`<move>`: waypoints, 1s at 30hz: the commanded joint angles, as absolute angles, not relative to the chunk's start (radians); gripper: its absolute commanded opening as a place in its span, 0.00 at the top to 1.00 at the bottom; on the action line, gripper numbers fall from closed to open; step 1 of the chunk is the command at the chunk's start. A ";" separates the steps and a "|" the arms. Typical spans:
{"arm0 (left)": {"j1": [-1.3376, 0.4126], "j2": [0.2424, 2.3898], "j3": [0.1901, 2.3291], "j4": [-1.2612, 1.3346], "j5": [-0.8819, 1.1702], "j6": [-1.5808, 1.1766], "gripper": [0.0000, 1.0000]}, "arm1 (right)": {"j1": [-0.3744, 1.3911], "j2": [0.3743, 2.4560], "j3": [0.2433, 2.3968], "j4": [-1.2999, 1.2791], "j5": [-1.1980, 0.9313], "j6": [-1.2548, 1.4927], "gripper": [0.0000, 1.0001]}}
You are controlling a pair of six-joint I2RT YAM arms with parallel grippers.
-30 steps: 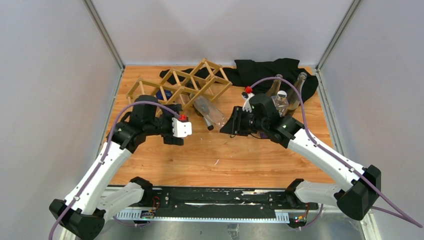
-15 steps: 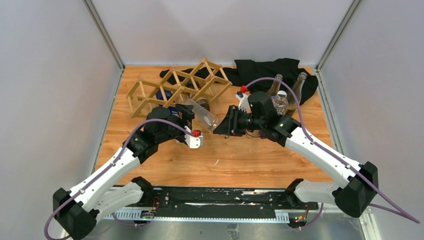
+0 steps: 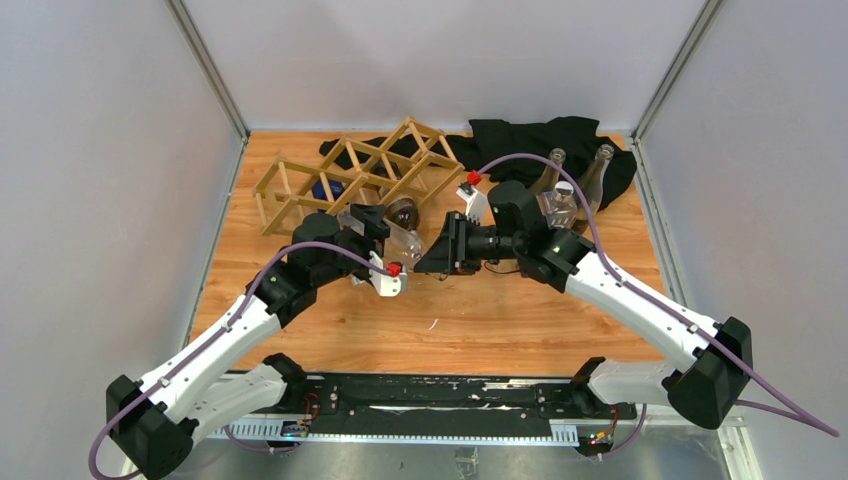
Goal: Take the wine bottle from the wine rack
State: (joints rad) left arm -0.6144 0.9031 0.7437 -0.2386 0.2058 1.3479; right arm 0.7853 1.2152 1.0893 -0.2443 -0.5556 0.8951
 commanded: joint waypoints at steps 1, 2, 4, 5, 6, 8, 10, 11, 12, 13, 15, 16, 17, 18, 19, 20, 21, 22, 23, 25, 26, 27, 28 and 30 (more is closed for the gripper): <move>-0.623 0.898 0.718 -0.238 0.196 1.406 0.03 | 0.808 1.201 1.142 -0.150 -0.606 0.912 1.00; -0.623 0.895 0.711 -0.222 0.191 1.412 0.05 | 0.810 1.200 1.143 -0.148 -0.609 0.914 1.00; -0.623 0.891 0.698 -0.174 0.180 1.425 0.11 | 0.812 1.205 1.144 -0.149 -0.621 0.916 1.00; -0.623 0.889 0.692 -0.153 0.173 1.431 0.15 | 0.813 1.206 1.146 -0.149 -0.629 0.917 1.00; -0.623 0.889 0.689 -0.136 0.168 1.440 0.19 | 0.813 1.209 1.147 -0.149 -0.635 0.917 1.00; -0.623 0.893 0.685 -0.105 0.158 1.462 0.27 | 0.813 1.214 1.150 -0.152 -0.650 0.916 1.00; -0.623 0.900 0.676 -0.064 0.140 1.469 0.37 | 0.813 1.218 1.150 -0.153 -0.663 0.915 1.00; -0.623 0.904 0.675 -0.054 0.131 1.476 0.40 | 0.813 1.223 1.150 -0.154 -0.669 0.909 1.00; -0.624 0.908 0.675 -0.048 0.128 1.479 0.42 | 0.813 1.225 1.150 -0.156 -0.673 0.908 1.00; -0.624 0.912 0.675 -0.044 0.123 1.483 0.46 | 0.813 1.228 1.150 -0.159 -0.675 0.904 1.00; -0.624 0.916 0.675 -0.036 0.119 1.487 0.58 | 0.813 1.239 1.156 -0.168 -0.687 0.891 0.98; -0.623 0.917 0.675 -0.033 0.117 1.487 0.65 | 0.812 1.243 1.166 -0.186 -0.691 0.874 0.88; -0.623 0.915 0.677 -0.030 0.118 1.481 0.76 | 0.812 1.247 1.184 -0.215 -0.690 0.846 0.69; -0.623 0.908 0.682 -0.030 0.119 1.467 0.85 | 0.810 1.250 1.213 -0.247 -0.686 0.814 0.39; -0.623 0.902 0.691 -0.038 0.128 1.441 0.93 | 0.806 1.249 1.229 -0.282 -0.678 0.781 0.22; -0.623 0.889 0.704 -0.063 0.137 1.414 1.00 | 0.804 1.246 1.259 -0.325 -0.654 0.750 0.16; -0.623 0.878 0.713 -0.070 0.145 1.383 1.00 | 0.803 1.240 1.274 -0.339 -0.641 0.724 0.15; -0.624 0.865 0.722 -0.082 0.149 1.346 1.00 | 0.802 1.231 1.284 -0.350 -0.622 0.704 0.13; -0.623 0.856 0.736 -0.100 0.158 1.308 1.00 | 0.800 1.221 1.290 -0.354 -0.606 0.688 0.12; -0.623 0.837 0.782 -0.190 0.193 1.214 1.00 | 0.794 1.197 1.303 -0.367 -0.571 0.655 0.10; -0.623 0.829 0.802 -0.228 0.212 1.169 1.00 | 0.792 1.185 1.312 -0.379 -0.551 0.635 0.09; -0.623 0.821 0.823 -0.262 0.235 1.118 1.00 | 0.793 1.173 1.321 -0.389 -0.530 0.613 0.09; -0.623 0.813 0.842 -0.288 0.256 1.066 1.00 | 0.792 1.161 1.329 -0.402 -0.502 0.590 0.08; -0.623 0.801 0.878 -0.333 0.304 0.929 1.00 | 0.792 1.126 1.342 -0.423 -0.445 0.531 0.08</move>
